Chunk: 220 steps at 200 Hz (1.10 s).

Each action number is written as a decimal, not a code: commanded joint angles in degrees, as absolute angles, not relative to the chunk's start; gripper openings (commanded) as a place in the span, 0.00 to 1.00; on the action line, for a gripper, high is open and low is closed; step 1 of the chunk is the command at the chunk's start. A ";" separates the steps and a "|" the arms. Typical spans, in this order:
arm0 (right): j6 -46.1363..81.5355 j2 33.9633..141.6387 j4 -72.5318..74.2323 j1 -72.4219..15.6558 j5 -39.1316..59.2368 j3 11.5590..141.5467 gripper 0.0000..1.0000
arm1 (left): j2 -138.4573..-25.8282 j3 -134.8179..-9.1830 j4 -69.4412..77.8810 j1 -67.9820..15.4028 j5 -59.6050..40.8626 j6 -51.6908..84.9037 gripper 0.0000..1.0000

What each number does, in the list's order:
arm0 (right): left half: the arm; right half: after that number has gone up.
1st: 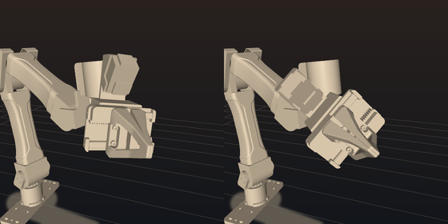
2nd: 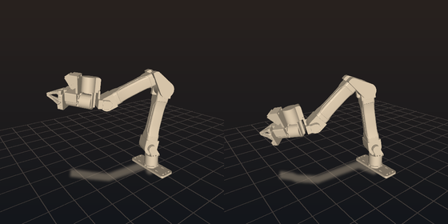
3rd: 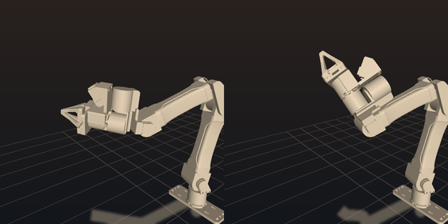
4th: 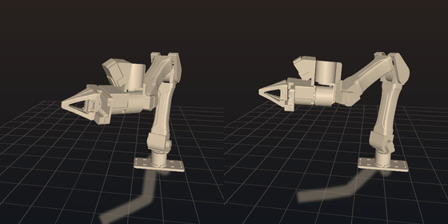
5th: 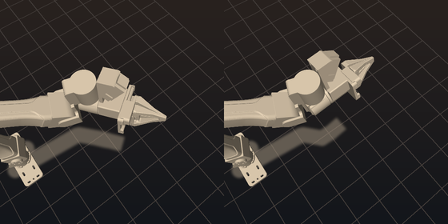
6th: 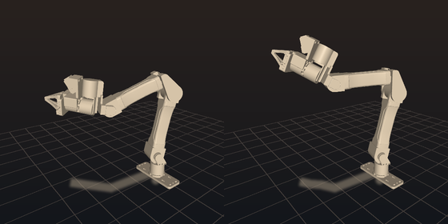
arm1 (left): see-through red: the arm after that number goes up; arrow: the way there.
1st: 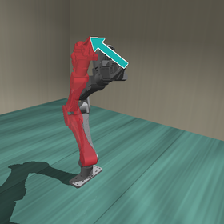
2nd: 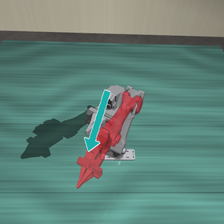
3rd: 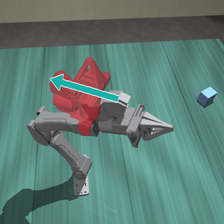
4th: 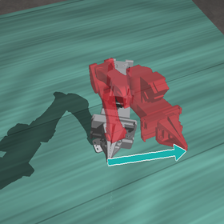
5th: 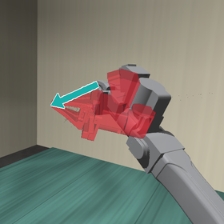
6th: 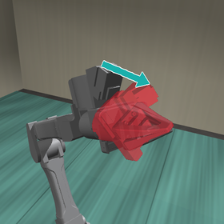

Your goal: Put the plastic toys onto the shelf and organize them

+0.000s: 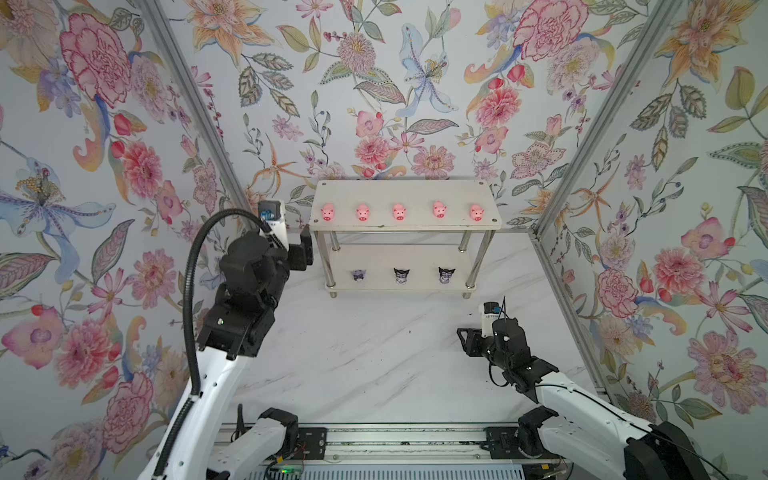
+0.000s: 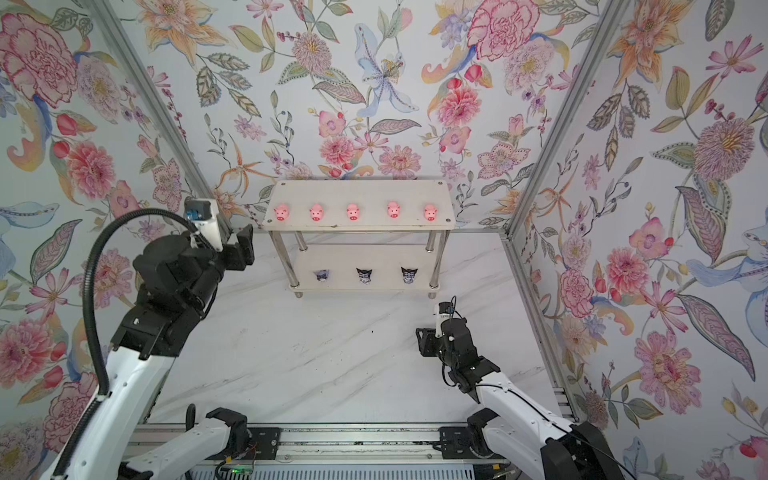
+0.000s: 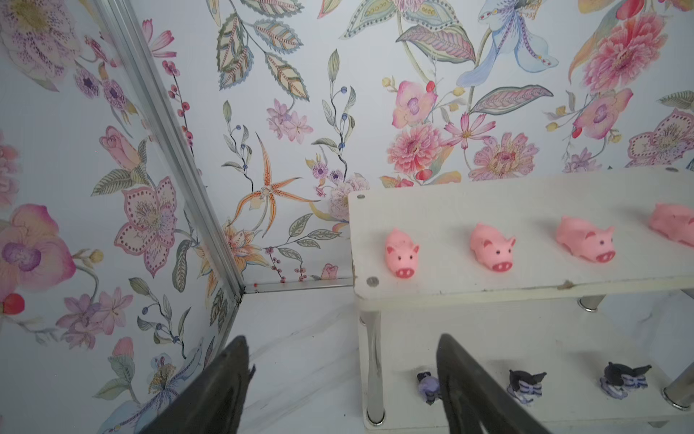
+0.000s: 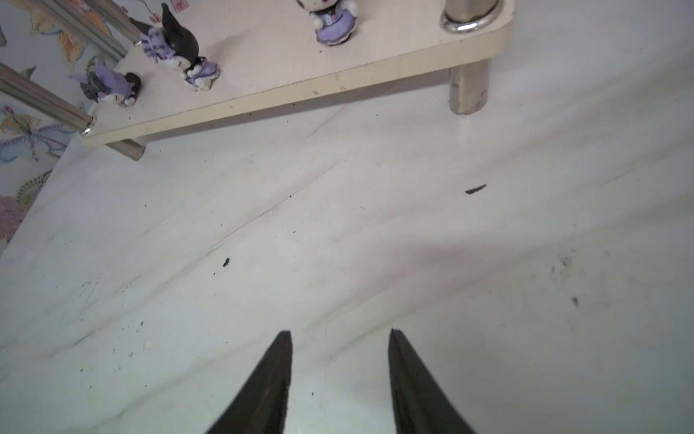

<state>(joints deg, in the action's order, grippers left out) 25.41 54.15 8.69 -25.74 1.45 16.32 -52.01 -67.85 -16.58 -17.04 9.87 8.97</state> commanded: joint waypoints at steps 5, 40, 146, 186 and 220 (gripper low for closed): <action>23.66 50.94 6.76 -25.42 -5.49 15.51 0.61 | -40.49 -48.96 0.62 -16.50 10.82 11.56 0.82; 22.87 46.29 3.11 -25.50 -10.30 16.98 0.99 | -28.29 -27.36 11.09 -16.44 11.83 13.34 0.99; 14.45 38.02 8.34 -25.43 -31.37 14.90 0.99 | -45.60 1.61 54.98 -16.43 29.47 2.10 0.99; 10.29 41.48 16.68 -24.45 -38.16 13.88 0.99 | -61.72 -1.07 65.14 -14.17 26.34 3.38 0.99; 10.28 48.53 16.19 -23.79 -37.29 17.50 0.99 | -67.64 -7.00 59.63 -14.15 23.73 2.16 0.99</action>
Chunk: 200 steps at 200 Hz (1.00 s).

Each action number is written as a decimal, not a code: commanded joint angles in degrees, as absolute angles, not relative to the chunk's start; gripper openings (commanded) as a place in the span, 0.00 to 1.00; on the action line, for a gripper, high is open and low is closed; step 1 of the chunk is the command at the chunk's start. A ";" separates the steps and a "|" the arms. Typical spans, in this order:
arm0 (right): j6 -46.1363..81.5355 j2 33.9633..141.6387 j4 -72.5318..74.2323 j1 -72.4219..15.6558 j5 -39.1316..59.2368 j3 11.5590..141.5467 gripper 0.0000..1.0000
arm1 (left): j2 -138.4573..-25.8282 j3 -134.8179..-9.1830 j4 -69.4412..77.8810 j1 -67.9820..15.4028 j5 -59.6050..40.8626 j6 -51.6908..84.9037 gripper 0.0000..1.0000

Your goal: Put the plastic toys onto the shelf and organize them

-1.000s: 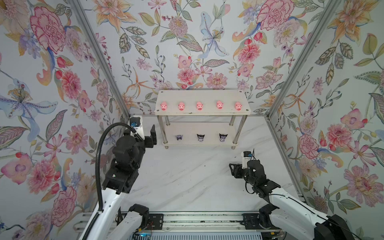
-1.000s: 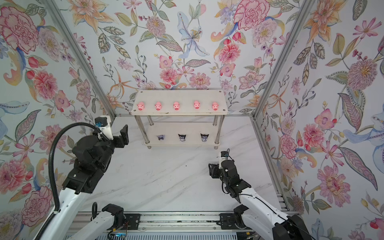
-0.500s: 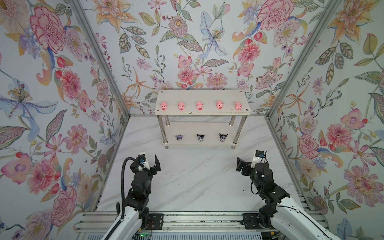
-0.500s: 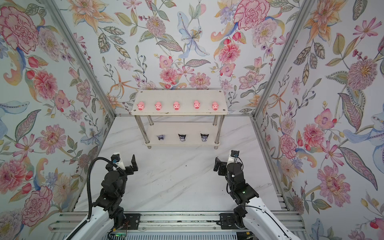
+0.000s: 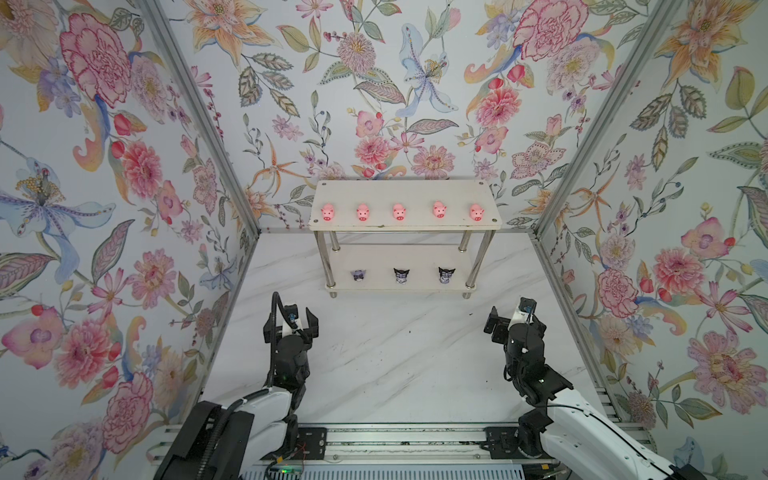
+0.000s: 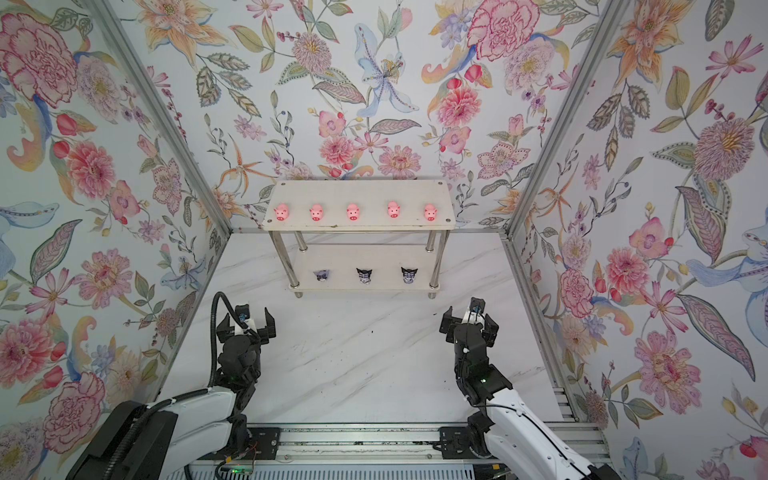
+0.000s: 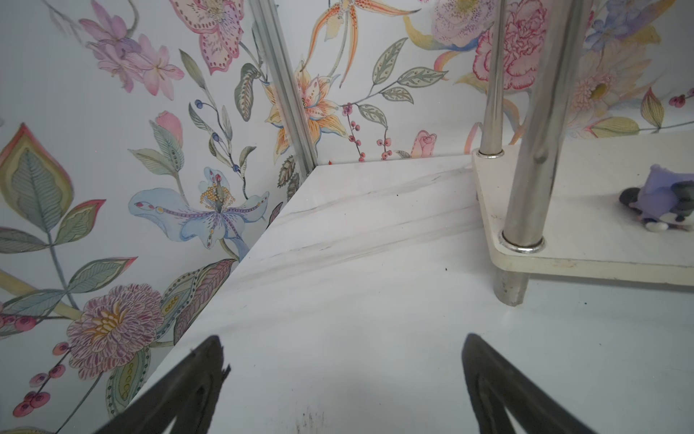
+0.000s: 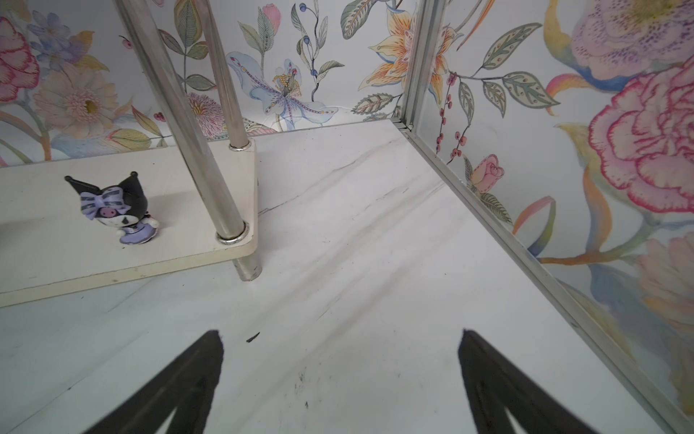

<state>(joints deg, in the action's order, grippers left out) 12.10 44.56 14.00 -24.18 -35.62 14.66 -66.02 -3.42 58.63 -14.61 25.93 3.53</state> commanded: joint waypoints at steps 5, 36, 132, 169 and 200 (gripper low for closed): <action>10.26 49.56 15.87 -23.73 -37.27 18.22 0.99 | -67.52 -7.09 59.23 -14.13 24.40 2.64 0.99; 9.32 57.55 13.98 -23.02 -39.04 22.91 0.99 | -72.07 -3.50 74.52 -12.09 30.90 6.52 0.99; 12.55 62.79 19.56 -10.16 -38.22 17.80 0.99 | -84.98 -25.52 47.33 -7.14 18.95 7.13 0.99; 9.19 69.70 26.94 -9.41 -31.37 19.64 0.99 | -78.41 -14.59 62.06 -6.49 24.43 6.66 0.99; 6.76 78.87 31.15 -8.34 -31.32 25.05 0.99 | -75.60 -6.85 72.59 -3.07 28.88 10.18 1.00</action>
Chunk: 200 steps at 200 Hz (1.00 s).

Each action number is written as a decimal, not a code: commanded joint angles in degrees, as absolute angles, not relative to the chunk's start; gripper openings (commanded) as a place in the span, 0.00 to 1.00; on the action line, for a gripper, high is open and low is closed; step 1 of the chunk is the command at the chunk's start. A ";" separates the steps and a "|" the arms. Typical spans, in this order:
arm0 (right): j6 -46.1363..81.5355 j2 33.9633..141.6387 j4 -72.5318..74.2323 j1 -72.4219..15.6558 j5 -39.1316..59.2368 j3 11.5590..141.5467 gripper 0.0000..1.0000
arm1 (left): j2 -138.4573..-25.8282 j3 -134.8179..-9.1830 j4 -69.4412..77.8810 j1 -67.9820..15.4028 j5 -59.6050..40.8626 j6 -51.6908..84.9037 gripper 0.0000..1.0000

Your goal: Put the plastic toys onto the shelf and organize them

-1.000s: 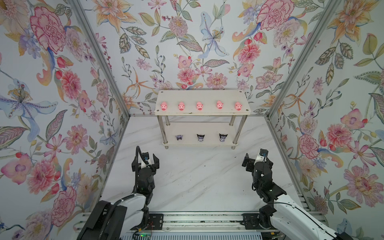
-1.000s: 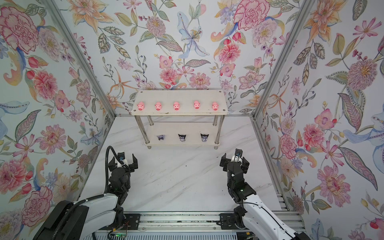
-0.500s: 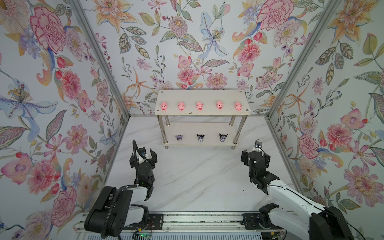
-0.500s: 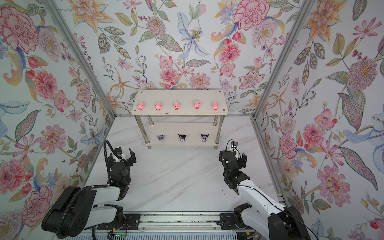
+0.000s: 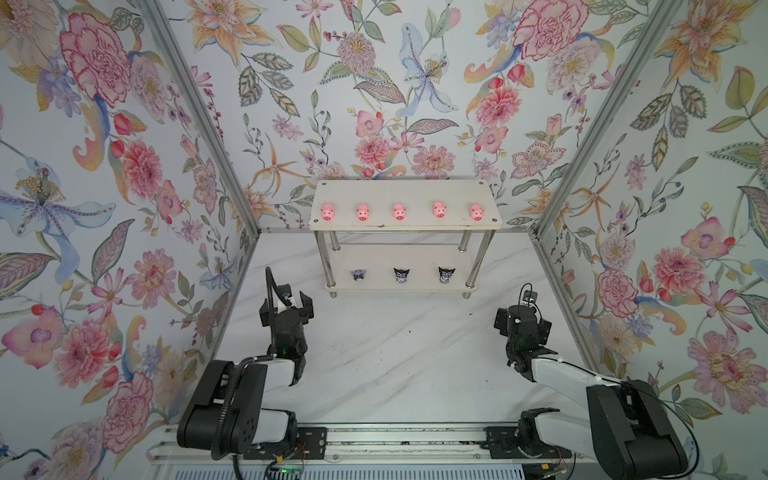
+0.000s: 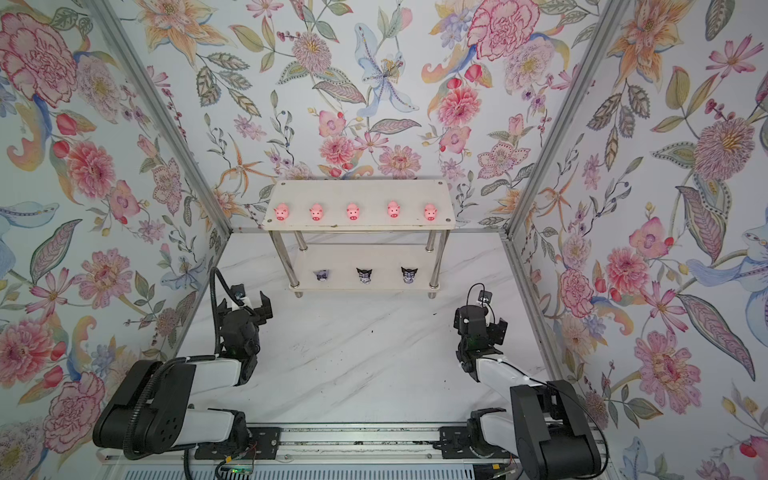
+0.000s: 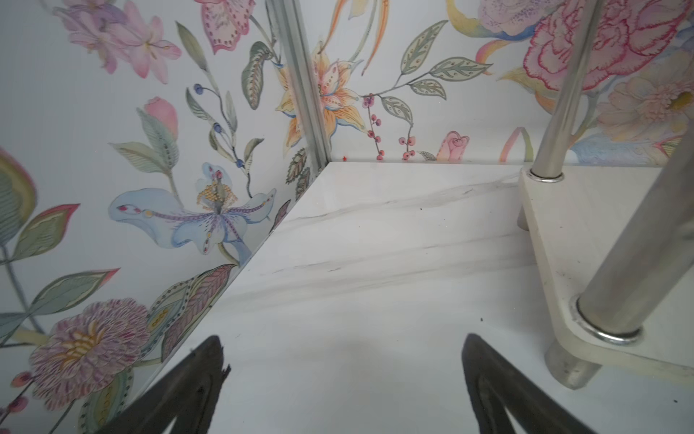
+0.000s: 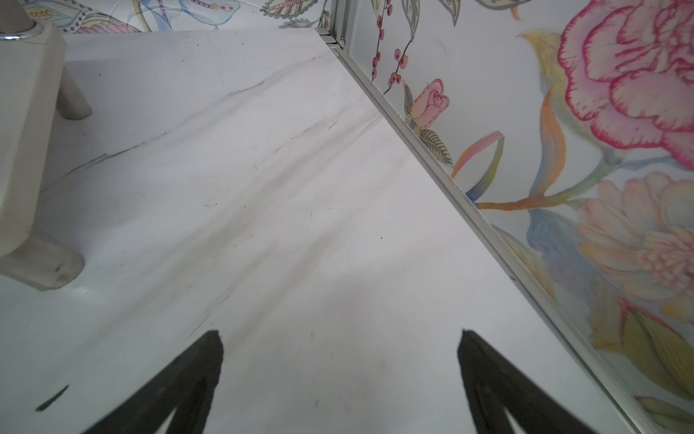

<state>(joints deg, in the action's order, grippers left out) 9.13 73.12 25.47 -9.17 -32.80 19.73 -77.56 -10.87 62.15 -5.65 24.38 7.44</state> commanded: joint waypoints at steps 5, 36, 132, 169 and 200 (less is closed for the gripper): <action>6.45 80.65 30.88 -8.04 -31.02 26.76 0.99 | -75.58 -6.35 73.47 -2.69 28.82 10.51 0.99; 3.44 91.17 27.43 -6.24 -27.18 36.97 0.99 | -85.73 -1.23 96.20 -2.11 20.58 6.05 0.99; 0.00 86.72 50.25 1.35 2.11 23.05 0.99 | -90.42 -7.91 86.87 -2.78 14.23 3.25 0.99; -0.76 88.28 70.42 -1.25 -5.36 12.72 0.99 | -90.44 -8.03 86.62 -3.55 17.33 3.16 0.99; -4.19 88.95 69.78 -6.47 -14.22 13.68 0.99 | -90.53 -8.07 86.82 -3.78 17.84 3.14 0.99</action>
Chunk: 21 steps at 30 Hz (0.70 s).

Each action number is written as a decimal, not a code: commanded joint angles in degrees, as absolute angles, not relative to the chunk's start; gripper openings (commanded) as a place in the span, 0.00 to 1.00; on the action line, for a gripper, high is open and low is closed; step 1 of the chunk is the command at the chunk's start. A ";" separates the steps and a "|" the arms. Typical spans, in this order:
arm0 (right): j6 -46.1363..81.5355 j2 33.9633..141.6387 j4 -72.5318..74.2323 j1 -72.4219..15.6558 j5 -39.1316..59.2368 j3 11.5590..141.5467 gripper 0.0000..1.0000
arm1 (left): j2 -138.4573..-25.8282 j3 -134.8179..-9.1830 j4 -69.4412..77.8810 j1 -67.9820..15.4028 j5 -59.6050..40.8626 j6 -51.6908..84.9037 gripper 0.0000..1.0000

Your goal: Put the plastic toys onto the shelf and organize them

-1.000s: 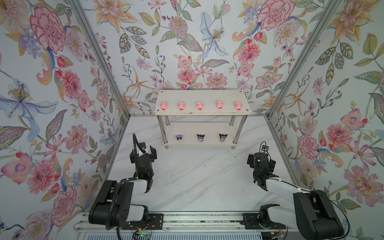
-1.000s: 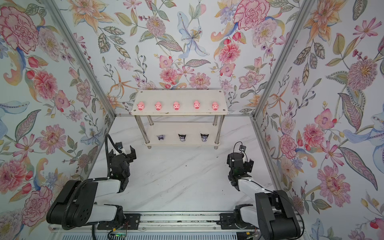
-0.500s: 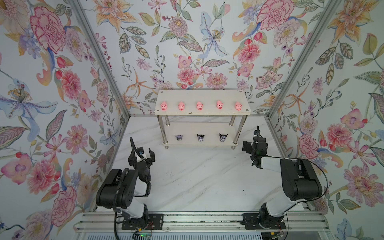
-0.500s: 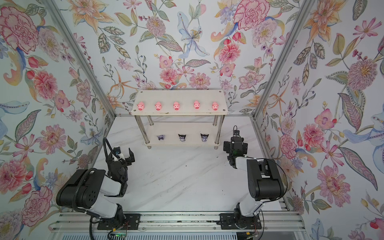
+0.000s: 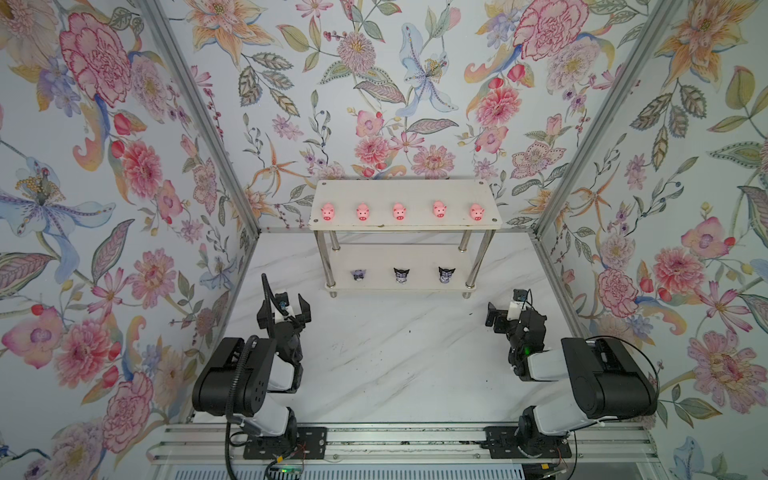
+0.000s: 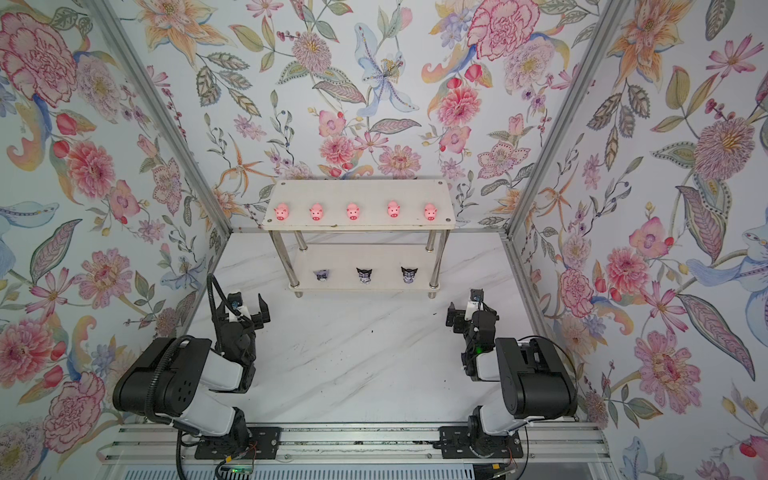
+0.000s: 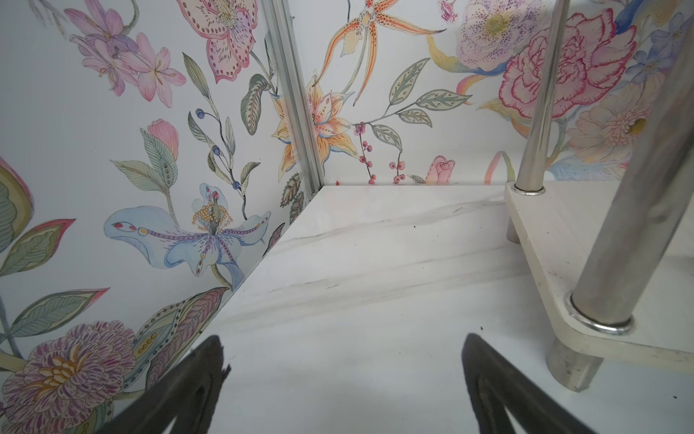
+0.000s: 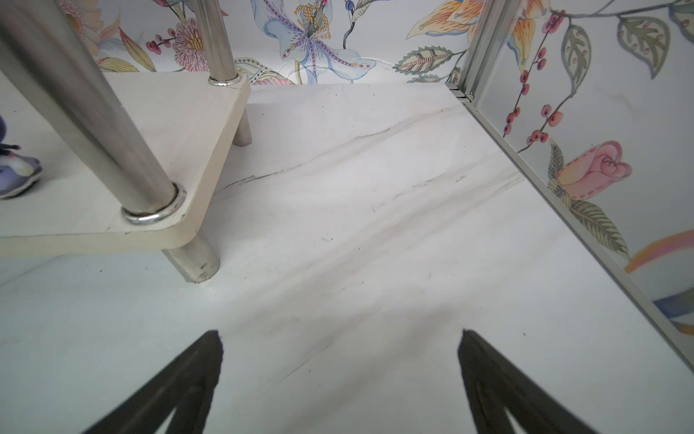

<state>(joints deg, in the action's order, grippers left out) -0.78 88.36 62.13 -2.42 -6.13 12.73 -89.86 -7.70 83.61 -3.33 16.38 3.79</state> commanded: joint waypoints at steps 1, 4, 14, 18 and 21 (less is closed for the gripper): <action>-4.25 88.90 69.83 -6.71 -14.71 13.65 0.99 | -90.57 -8.08 86.83 -3.78 17.84 3.15 0.99; -4.56 89.39 73.87 -7.36 -17.05 12.01 0.99 | -90.55 -8.02 86.78 -3.77 17.80 3.16 0.99; -1.58 88.88 64.83 -3.80 -12.41 16.21 0.99 | -90.55 -8.63 85.70 -3.78 17.27 2.99 0.99; -1.00 88.76 63.73 -2.29 -9.01 16.73 0.99 | -90.48 -8.87 85.41 -3.64 16.87 2.81 0.99; -1.92 88.74 63.43 -2.49 -6.59 16.76 0.99 | -90.45 -8.96 85.10 -3.81 16.57 2.73 0.99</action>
